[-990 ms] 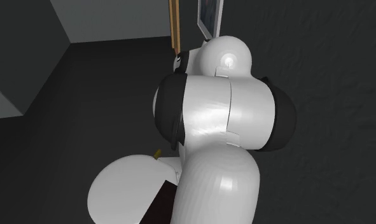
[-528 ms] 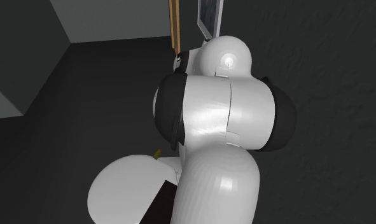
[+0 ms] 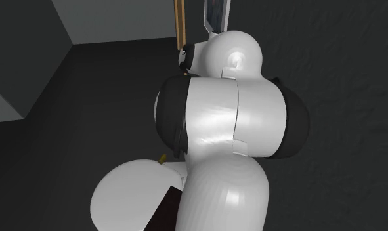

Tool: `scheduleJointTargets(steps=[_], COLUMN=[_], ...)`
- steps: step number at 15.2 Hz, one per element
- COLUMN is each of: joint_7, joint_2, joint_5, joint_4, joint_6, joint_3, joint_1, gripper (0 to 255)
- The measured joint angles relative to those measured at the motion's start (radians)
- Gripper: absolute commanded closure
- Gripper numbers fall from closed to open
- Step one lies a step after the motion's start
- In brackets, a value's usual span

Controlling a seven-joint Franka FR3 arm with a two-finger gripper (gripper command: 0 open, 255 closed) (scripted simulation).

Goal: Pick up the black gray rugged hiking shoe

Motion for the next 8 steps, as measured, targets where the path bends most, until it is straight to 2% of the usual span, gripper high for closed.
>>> scheduleJointTargets(steps=[8], joint_7=[0.007], joint_2=[-0.036], joint_5=[0.006], joint_4=[0.052], joint_6=[-0.087], joint_3=[0.004], joint_1=[-0.002], gripper=[255])
